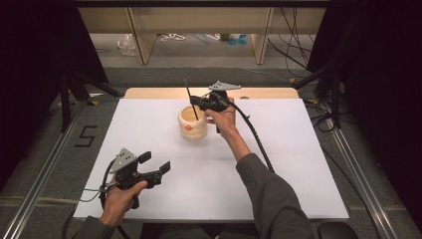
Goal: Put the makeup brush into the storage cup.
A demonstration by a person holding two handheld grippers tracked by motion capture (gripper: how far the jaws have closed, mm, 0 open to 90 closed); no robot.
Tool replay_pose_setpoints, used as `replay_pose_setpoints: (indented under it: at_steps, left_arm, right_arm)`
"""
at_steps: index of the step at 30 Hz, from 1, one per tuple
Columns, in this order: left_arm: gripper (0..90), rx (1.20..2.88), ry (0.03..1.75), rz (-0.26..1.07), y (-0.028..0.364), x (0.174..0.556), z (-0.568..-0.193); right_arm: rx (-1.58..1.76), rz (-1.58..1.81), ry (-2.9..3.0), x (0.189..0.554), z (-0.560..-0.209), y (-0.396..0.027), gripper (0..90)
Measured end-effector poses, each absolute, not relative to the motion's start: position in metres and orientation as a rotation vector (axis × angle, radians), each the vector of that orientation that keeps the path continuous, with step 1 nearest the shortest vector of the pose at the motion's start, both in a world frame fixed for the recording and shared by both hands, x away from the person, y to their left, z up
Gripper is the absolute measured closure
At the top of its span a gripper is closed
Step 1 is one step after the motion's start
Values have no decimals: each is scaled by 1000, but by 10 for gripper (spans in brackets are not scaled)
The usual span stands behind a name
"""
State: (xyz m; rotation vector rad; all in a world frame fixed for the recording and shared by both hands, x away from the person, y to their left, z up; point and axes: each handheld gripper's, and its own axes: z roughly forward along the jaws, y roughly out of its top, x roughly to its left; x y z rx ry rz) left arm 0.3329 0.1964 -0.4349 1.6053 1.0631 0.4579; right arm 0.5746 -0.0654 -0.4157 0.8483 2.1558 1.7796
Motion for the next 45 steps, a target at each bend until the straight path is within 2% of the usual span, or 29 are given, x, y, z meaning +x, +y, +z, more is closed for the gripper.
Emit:
replay_pose_setpoints:
  at_steps: [19, 20, 21, 22, 23, 28, 31, 45]
  left_arm:
    - [155, 1607, 1065, 459, 197, 333, -435]
    - [155, 1607, 1064, 458, 196, 333, -435]
    - [155, 1608, 1062, 458, 196, 333, -435]
    - [155, 1611, 1058, 459, 196, 333, -435]
    - [155, 1611, 1059, 459, 196, 333, -435]
    - [155, 1609, 1066, 458, 196, 333, -435]
    - [155, 1610, 1064, 460, 196, 333, -435]
    - [155, 1609, 1064, 460, 196, 333, -435]
  right_arm:
    - [837, 1739, 2207, 571, -428, -64, 840]
    - [851, 1742, 2220, 570, -428, -64, 816]
    - [842, 1707, 2225, 571, -429, -63, 722]
    - [883, 1687, 2246, 569, -429, -62, 673]
    - [883, 1687, 2246, 569, -429, -62, 673]
    - [920, 1620, 2224, 568, -423, -67, 496]
    - [921, 1619, 2205, 567, -417, -73, 452]
    - [925, 1580, 2197, 557, -403, -91, 364]
